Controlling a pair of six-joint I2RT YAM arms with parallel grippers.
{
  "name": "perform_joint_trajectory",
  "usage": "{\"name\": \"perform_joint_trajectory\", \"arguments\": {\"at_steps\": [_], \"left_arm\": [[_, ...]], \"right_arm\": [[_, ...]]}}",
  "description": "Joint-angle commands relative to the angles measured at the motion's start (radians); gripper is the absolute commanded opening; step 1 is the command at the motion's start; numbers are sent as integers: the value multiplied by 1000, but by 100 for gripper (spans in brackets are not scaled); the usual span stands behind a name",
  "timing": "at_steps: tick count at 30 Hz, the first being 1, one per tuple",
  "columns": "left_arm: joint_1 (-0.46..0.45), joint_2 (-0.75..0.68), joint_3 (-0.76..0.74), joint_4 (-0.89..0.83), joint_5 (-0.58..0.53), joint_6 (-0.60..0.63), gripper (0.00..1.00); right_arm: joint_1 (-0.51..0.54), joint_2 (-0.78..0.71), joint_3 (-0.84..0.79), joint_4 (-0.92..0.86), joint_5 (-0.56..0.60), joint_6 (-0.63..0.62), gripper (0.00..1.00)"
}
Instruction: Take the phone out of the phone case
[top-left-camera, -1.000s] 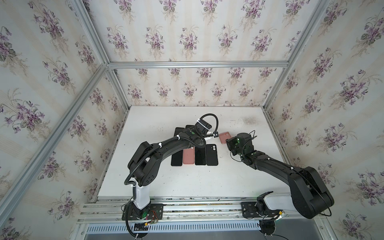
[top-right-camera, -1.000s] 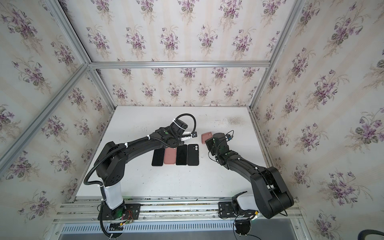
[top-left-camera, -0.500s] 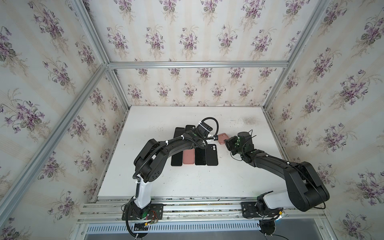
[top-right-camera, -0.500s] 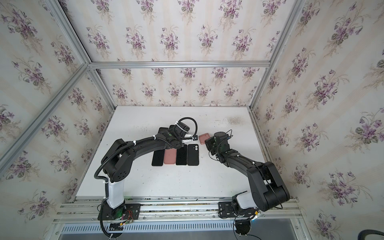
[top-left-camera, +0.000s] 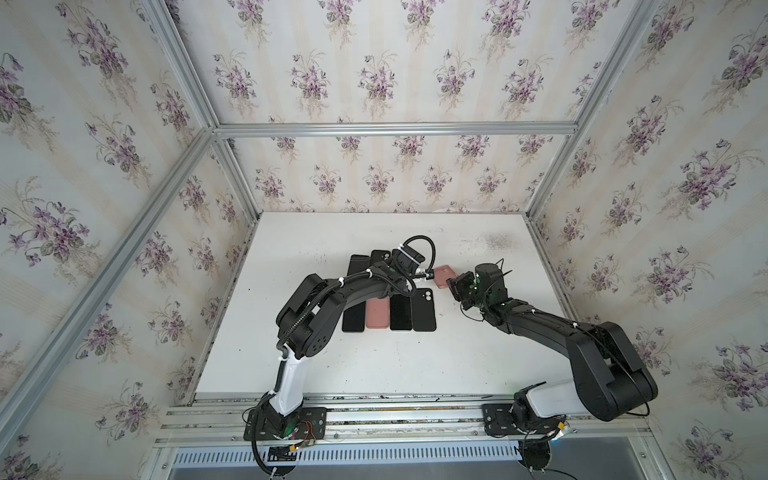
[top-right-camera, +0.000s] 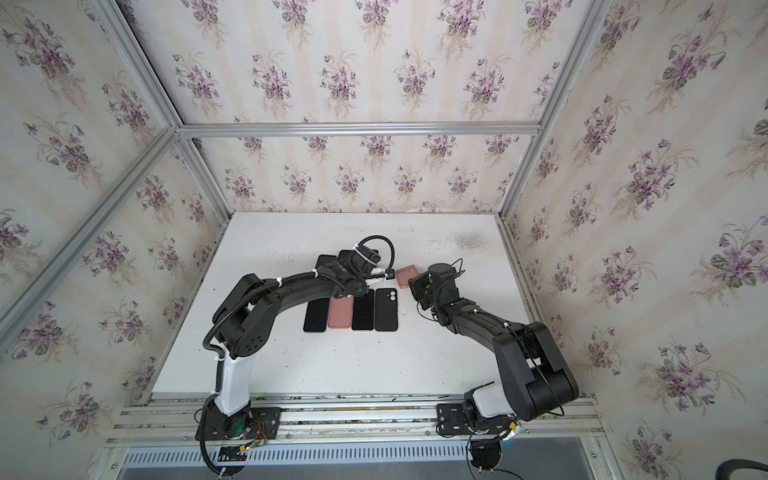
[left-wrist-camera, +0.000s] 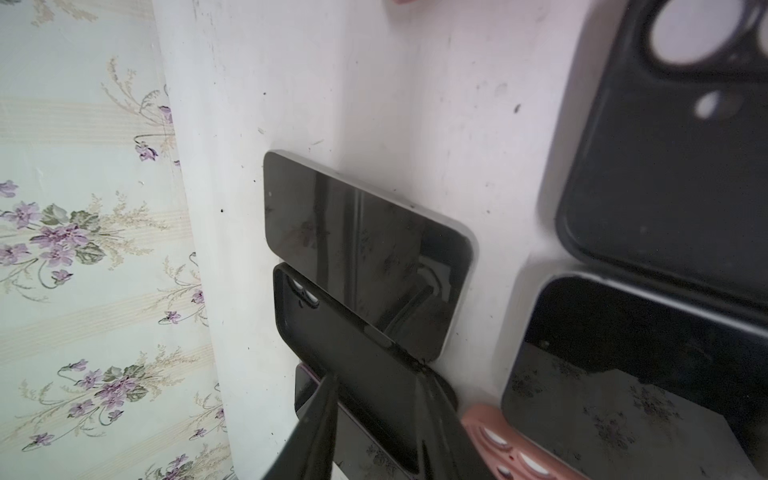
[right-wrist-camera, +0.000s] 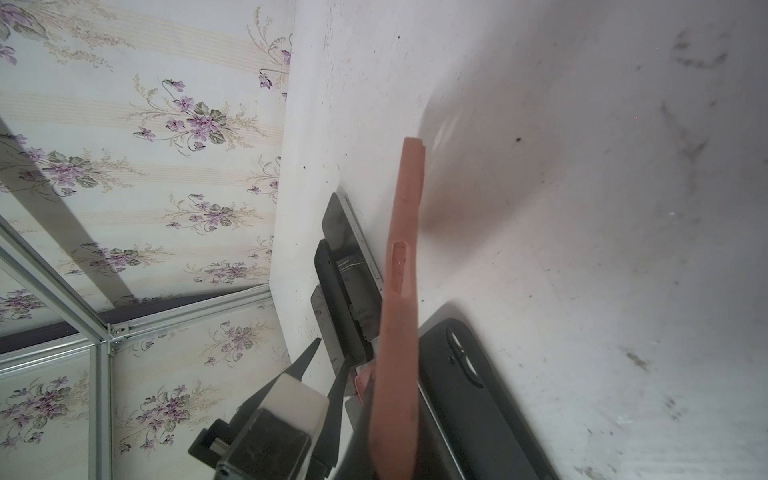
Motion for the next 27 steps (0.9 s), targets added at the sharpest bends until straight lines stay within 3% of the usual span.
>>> {"name": "perform_joint_trajectory", "arguments": {"at_steps": [1,5,12,17,20,23,27], "left_arm": [[0,17,15,22,-11,-23,35],[-1,8,22,21,-13,-57,36],[1,-153,37,2,15,-273,64],[4,-343,6,-14,90,-493,89],[27,-442,-13,-47,189,-614,99],[47,-528,-41,-90,237,-701,100],[70,-607,-77,-147,244,-765,100]], "right_arm": [[1,-1,6,41,-8,-12,0],[3,-1,9,44,-2,-12,0],[45,58,9,179,100,10,0],[128,160,18,345,244,31,0],[176,221,36,439,353,12,0],[206,283,70,491,413,-20,3],[216,378,113,549,410,-17,7]]}}
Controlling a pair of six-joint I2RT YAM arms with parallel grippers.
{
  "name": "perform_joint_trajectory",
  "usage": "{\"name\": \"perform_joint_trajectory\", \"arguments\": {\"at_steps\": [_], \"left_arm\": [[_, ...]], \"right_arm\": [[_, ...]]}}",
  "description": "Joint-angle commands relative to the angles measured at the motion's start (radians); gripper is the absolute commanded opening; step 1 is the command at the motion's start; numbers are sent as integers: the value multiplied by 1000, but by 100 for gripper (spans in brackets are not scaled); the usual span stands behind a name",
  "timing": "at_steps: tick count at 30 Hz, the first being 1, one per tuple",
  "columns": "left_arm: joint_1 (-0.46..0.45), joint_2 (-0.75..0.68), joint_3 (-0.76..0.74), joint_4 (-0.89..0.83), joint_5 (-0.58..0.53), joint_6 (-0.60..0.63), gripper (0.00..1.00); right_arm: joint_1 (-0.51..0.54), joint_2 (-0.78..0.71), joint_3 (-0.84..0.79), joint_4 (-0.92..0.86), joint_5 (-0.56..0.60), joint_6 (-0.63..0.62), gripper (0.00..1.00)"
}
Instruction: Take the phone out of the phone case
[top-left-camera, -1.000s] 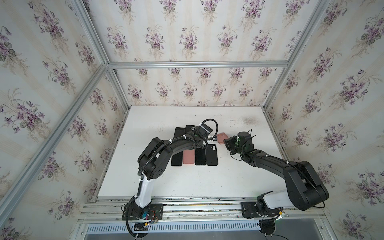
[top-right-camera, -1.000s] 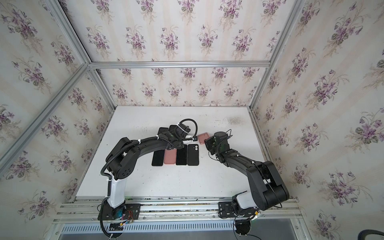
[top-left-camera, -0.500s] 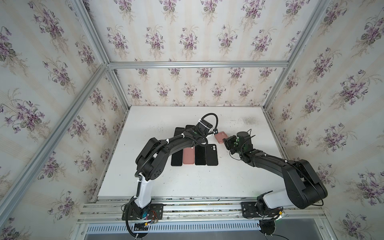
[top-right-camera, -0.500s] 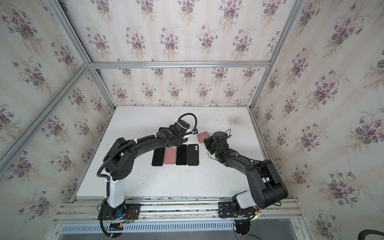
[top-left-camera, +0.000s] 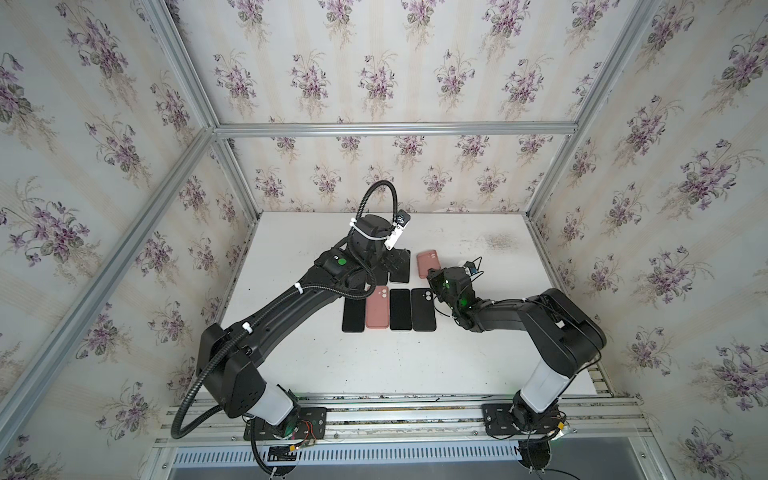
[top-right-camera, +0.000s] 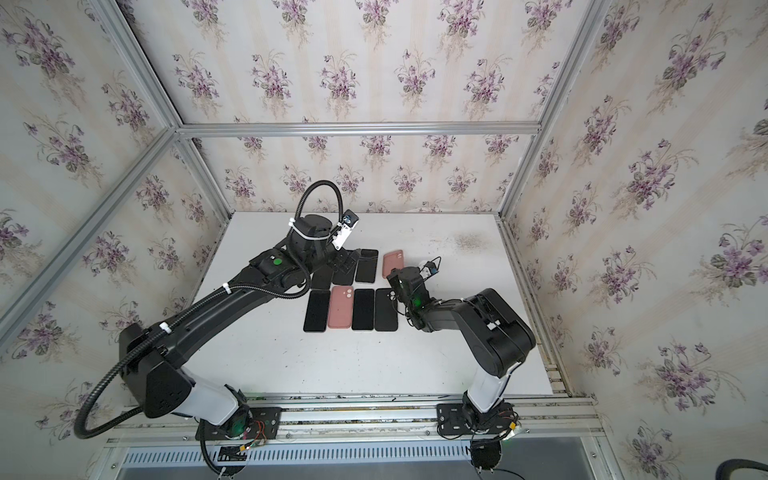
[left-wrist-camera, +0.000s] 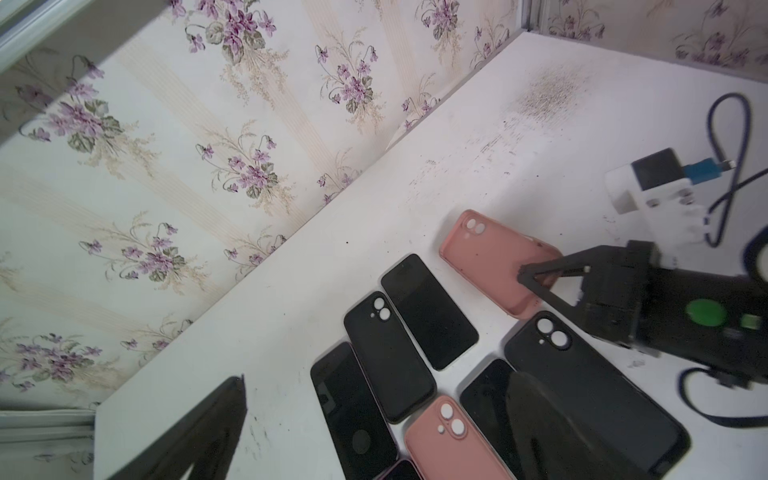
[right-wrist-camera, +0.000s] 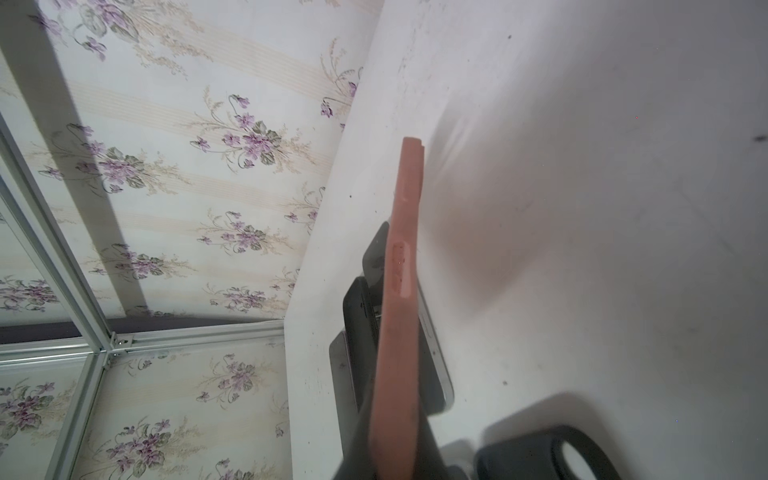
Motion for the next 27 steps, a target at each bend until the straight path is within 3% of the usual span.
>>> {"name": "perform_joint_trajectory", "arguments": {"at_steps": [1,13,15,20,27], "left_arm": [[11,-53,-26,-69,29,-110,100],[56,-158,-115,-85,27,-147,100],[60,-160,-119,-86,36,-150,100],[65,-150,-119,-86,46,-156,100],[66,-155,-119,-87,57,-163,100]], "right_arm": [[24,51,36,114,57,-15,8],[71,69,59,10,35,10,30],[71,53,44,11,49,-5,27],[72,40,29,34,98,-11,7],[74,17,-8,49,173,14,4]]}}
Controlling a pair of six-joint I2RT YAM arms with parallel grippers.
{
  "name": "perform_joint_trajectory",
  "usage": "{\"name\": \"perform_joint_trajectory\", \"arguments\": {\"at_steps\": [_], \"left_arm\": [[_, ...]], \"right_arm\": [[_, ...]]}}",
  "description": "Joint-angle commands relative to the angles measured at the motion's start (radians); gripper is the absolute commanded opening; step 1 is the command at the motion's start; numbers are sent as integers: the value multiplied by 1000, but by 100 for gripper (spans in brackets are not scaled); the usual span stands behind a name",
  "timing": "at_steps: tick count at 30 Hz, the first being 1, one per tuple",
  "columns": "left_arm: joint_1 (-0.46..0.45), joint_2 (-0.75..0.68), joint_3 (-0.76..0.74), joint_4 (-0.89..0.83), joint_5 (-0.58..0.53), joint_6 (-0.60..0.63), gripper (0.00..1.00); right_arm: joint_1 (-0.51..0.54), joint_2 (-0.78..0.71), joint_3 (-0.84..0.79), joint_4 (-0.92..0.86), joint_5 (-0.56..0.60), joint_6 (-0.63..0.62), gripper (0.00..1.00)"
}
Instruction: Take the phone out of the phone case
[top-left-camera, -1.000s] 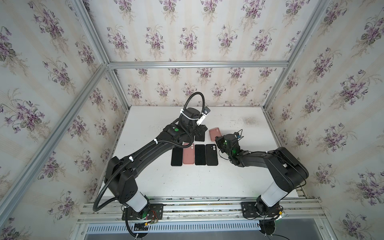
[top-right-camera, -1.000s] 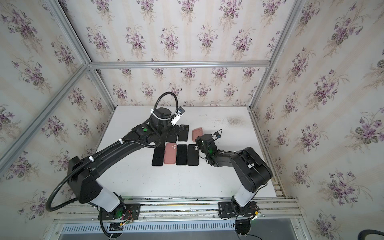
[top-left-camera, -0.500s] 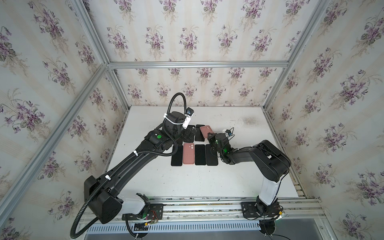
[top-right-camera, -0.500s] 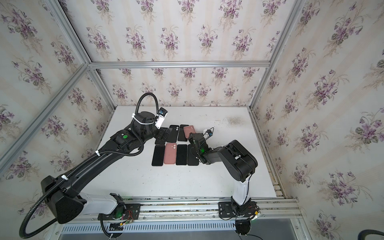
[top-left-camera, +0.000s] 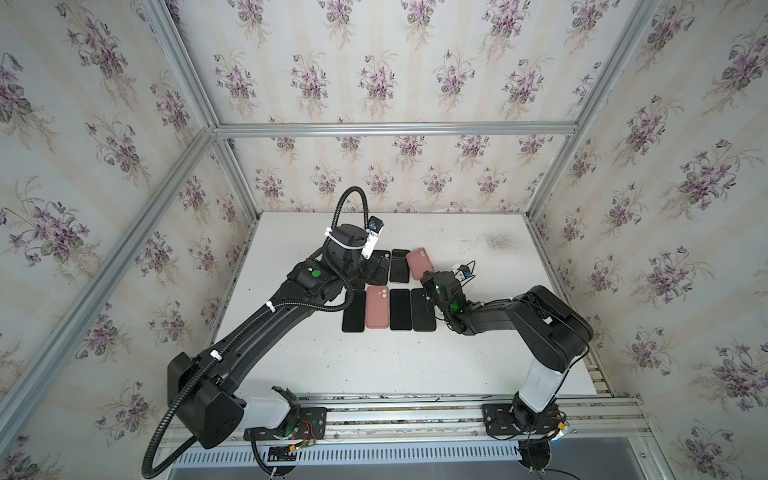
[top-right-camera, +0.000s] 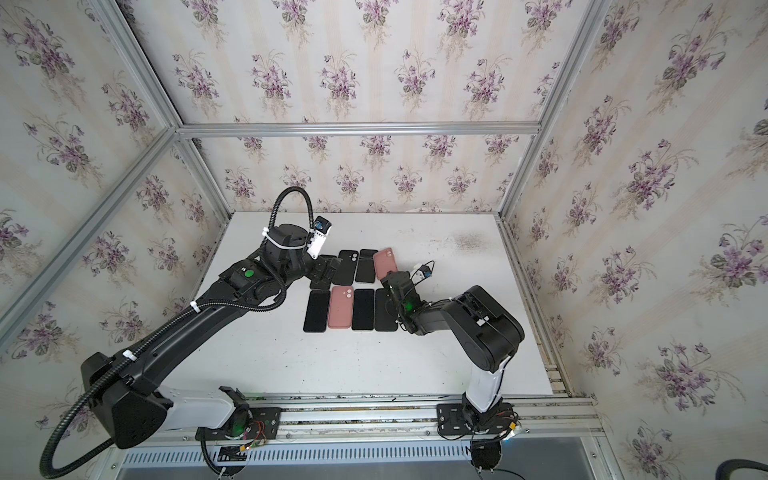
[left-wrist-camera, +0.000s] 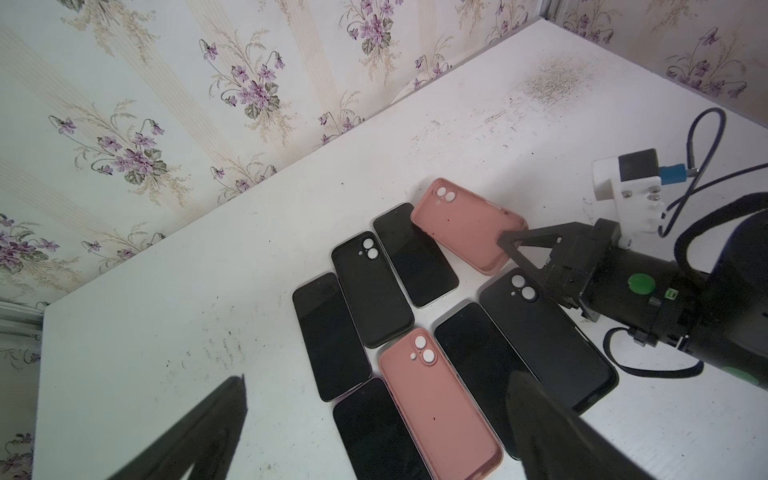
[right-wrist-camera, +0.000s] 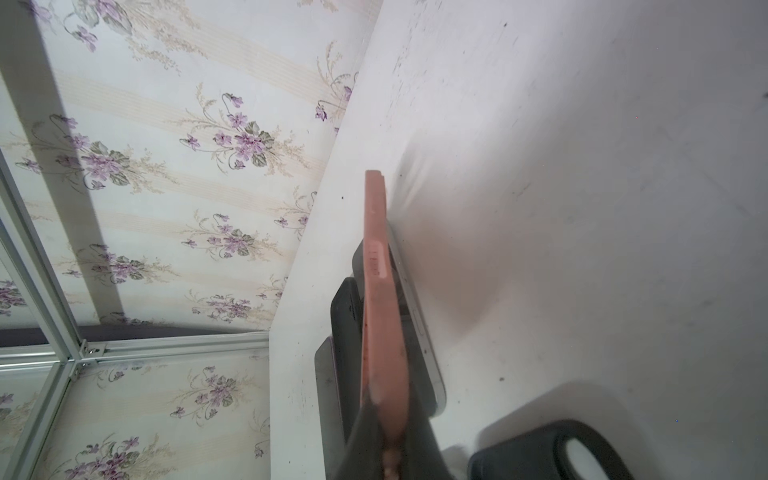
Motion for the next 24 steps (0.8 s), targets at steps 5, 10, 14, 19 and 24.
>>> {"name": "perform_joint_trajectory", "arguments": {"at_steps": [5,10,14,19,24], "left_arm": [[0,-11,-3,-3,10,-25,100],[0,-16,-9,-8,7,-32,100],[0,-18,-15,-12,9,-36,100],[0,-24,-24,-15,10,-37,100],[0,-26,-28,-17,5,-40,100]], "right_arm": [[14,0,-13,49,57,20,4],[23,13,-16,51,70,34,8],[27,14,-17,40,96,44,9],[28,32,0,42,88,43,13],[32,55,18,33,70,50,22]]}}
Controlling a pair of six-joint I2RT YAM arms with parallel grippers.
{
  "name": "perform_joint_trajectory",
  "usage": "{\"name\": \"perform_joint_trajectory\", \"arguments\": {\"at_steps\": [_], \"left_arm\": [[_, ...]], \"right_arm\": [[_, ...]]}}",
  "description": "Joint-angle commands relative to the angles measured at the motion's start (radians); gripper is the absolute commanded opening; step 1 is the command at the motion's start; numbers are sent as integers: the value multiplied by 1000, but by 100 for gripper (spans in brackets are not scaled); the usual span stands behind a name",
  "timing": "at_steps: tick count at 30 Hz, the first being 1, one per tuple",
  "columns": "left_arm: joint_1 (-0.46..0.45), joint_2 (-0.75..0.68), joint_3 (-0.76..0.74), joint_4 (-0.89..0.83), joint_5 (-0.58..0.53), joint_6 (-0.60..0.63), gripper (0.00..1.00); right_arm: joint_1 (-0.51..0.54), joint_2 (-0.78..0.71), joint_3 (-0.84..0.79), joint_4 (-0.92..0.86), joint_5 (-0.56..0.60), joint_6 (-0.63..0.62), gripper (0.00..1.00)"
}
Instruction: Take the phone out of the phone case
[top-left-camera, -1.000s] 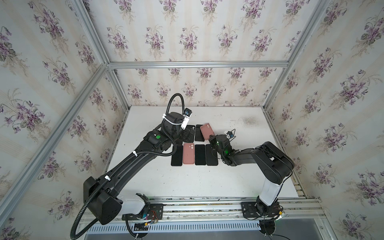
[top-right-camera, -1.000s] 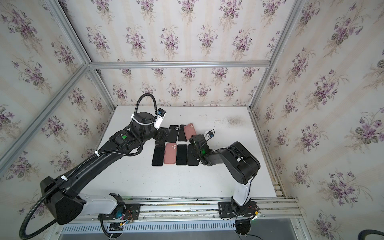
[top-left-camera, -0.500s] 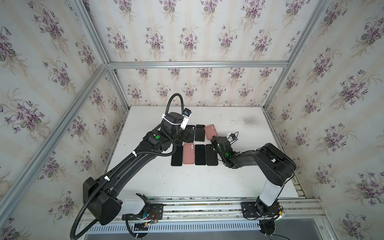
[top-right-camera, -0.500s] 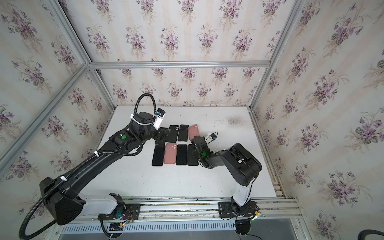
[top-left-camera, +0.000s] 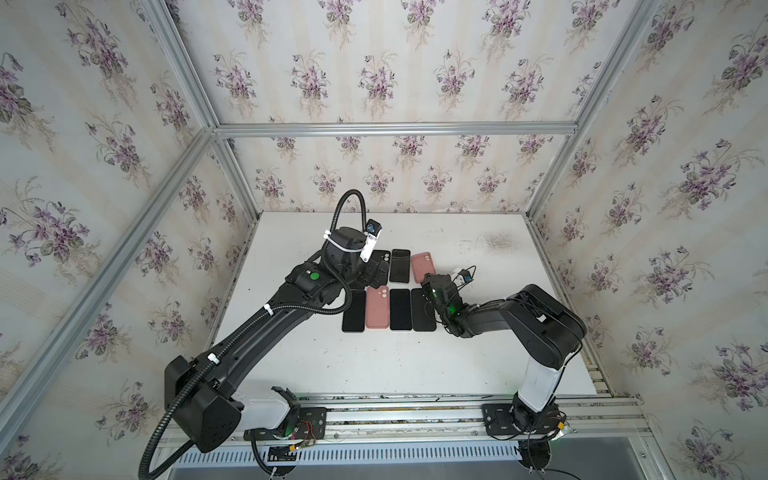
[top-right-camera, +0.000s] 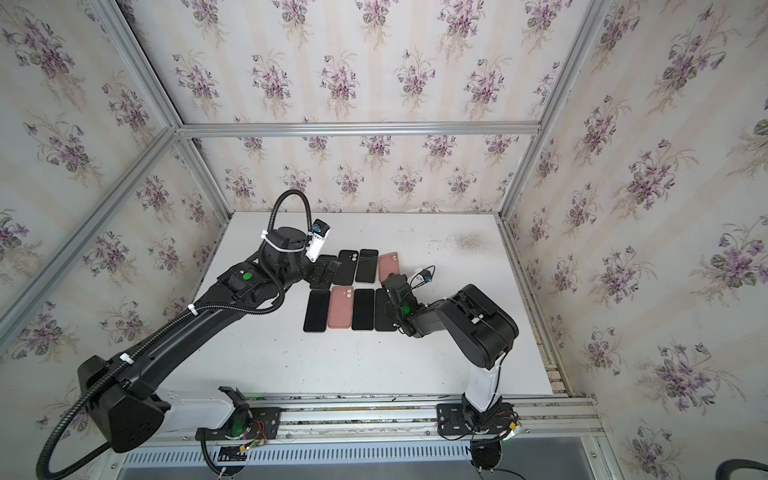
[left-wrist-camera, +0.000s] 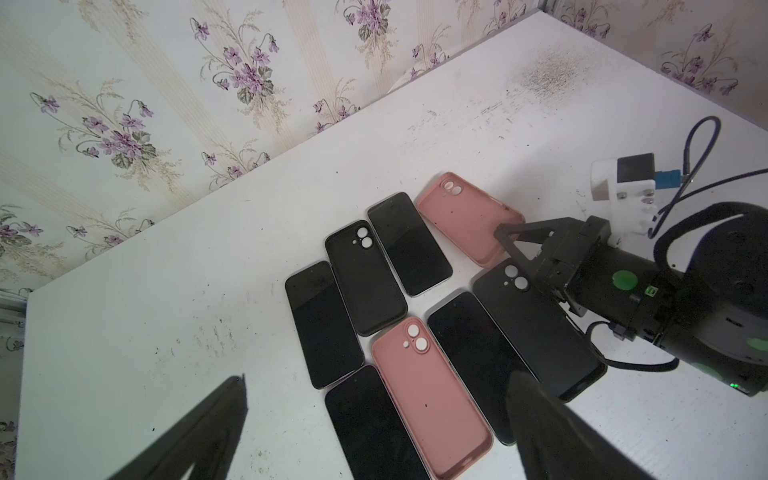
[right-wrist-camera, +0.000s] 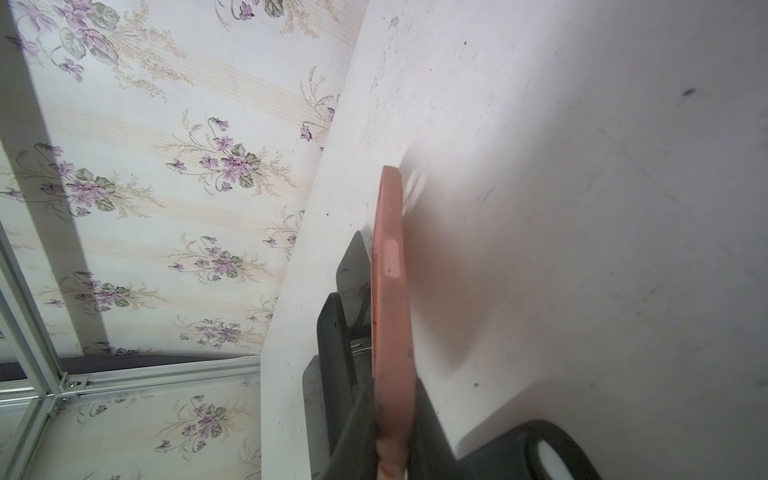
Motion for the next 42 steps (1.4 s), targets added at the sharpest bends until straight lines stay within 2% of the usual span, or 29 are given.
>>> {"name": "perform_joint_trajectory", "arguments": {"at_steps": [1,6,8,18,20,28,34,42], "left_arm": [[0,-6,0,0,-2,-14,100],[2,-12,-2,-5,-5,-14,100],[2,-14,-5,-6,-5,-14,100],[3,-15,-9,-17,1,-29,100],[2,-18,-14,-19,3,-36,100],[2,-41,-29,-22,3,-49,100],[9,-65,-27,-25,18,-62,100],[17,-133,-34,-28,20,-79,100]], "right_arm": [[1,15,19,13,-11,3,24],[0,-6,10,1,-53,0,38],[0,-26,17,-59,-88,5,43],[-6,-88,23,-225,-219,30,54],[-8,-103,26,-257,-224,29,60],[-17,-151,28,-292,-238,15,64],[-44,-210,44,-350,-256,-76,72],[-76,-276,68,-504,-379,-143,73]]}}
